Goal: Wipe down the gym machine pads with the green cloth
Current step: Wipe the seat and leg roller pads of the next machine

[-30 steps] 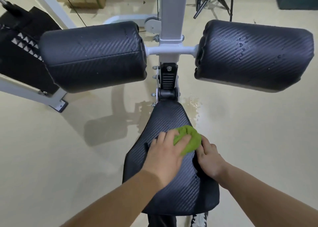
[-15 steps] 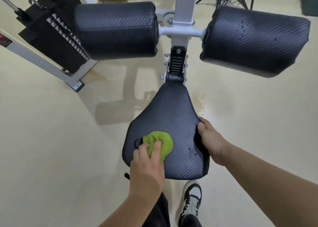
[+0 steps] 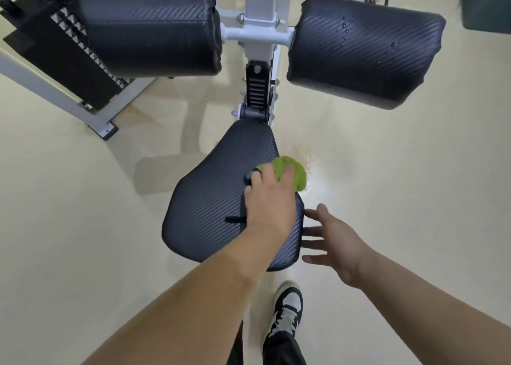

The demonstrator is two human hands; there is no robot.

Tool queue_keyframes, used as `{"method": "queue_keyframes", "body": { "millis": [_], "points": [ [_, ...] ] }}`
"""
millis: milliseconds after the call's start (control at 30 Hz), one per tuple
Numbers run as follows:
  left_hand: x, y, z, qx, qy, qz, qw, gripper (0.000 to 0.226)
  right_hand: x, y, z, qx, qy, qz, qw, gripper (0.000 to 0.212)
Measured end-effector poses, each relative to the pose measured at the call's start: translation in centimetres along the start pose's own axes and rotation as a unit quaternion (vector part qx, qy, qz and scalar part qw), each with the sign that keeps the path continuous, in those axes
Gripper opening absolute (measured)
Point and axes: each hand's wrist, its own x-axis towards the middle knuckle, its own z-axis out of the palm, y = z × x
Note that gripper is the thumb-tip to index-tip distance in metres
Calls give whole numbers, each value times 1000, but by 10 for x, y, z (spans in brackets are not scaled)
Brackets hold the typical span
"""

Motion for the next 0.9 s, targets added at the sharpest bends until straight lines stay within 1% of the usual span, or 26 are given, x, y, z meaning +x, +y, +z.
{"method": "queue_keyframes", "body": {
  "millis": [67, 133, 200, 233, 267, 300, 333, 367, 400, 433, 467, 500, 533, 567, 600, 633, 667, 700, 733, 767, 800, 833, 867, 900],
  "points": [
    [-43, 0, 0, -26, -1, 108, 994, 63, -2, -3, -4, 54, 25, 12, 998, 57],
    [-91, -15, -4, -35, -55, 237, 969, 67, -4, -8, -6, 89, 56, 23, 994, 56],
    [-106, -51, -14, -27, -105, 365, 925, 69, -6, -13, -4, 59, 69, 19, 996, 48],
    [-98, -72, -20, -13, -108, 412, 905, 67, -6, -16, -3, 25, 69, 12, 997, 46],
    [-85, -93, -22, 4, -90, 438, 895, 62, -6, -20, 0, -7, 70, 4, 997, 44],
    [-69, -112, -26, 17, -72, 422, 904, 57, -5, -24, 4, -36, 72, -5, 997, 42],
    [-53, -130, -29, 15, -54, 359, 932, 54, -5, -29, 7, -62, 75, -18, 995, 39],
    [-41, -147, -30, -3, -28, 258, 966, 55, -2, -34, 11, -88, 81, -35, 992, 36],
    [-37, -159, -30, -25, 9, 140, 990, 56, 1, -41, 16, -118, 93, -55, 987, 33],
    [-43, -162, -29, -42, 42, 46, 997, 55, 5, -47, 21, -151, 105, -75, 980, 31],
    [-55, -159, -27, -44, 65, -4, 997, 55, 9, -53, 27, -185, 119, -96, 971, 32],
    [-72, -151, -23, -41, 67, -20, 997, 56, 13, -58, 32, -223, 132, -117, 959, 38],
    [-90, -143, -20, -39, 61, -13, 997, 58, 19, -63, 40, -264, 140, -134, 945, 45],
    [-107, -137, -20, -44, 50, 12, 998, 64, 25, -69, 49, -304, 144, -151, 930, 50],
    [-120, -132, -21, -54, 29, 55, 997, 70, 29, -72, 56, -338, 147, -169, 914, 52],
    [-123, -135, -23, -53, 5, 118, 992, 73, 34, -78, 65, -369, 147, -186, 899, 53],
    [-111, -148, -27, -40, -12, 189, 981, 70, 41, -87, 76, -397, 144, -199, 884, 56],
    [-93, -164, -30, -15, -16, 255, 967, 63, 48, -96, 86, -420, 141, -202, 873, 63],
    [-69, -178, -34, 16, -8, 295, 955, 56, 56, -106, 96, -433, 138, -195, 869, 76],
    [-43, -190, -35, 32, -2, 280, 960, 53, 65, -117, 105, -432, 135, -179, 873, 89],
    [-18, -196, -35, 28, 1, 209, 978, 53, 74, -128, 113, -419, 132, -157, 885, 99],
    [-1, -193, -35, 5, 3, 106, 994, 53, 81, -136, 120, -392, 127, -133, 902, 104],
    [10, -184, -34, -22, 6, 18, 1000, 54, 90, -142, 125, -361, 125, -112, 918, 106],
    [12, -171, -34, -34, -1, -26, 999, 58, 95, -144, 127, -339, 126, -98, 927, 107]
  ]
}}
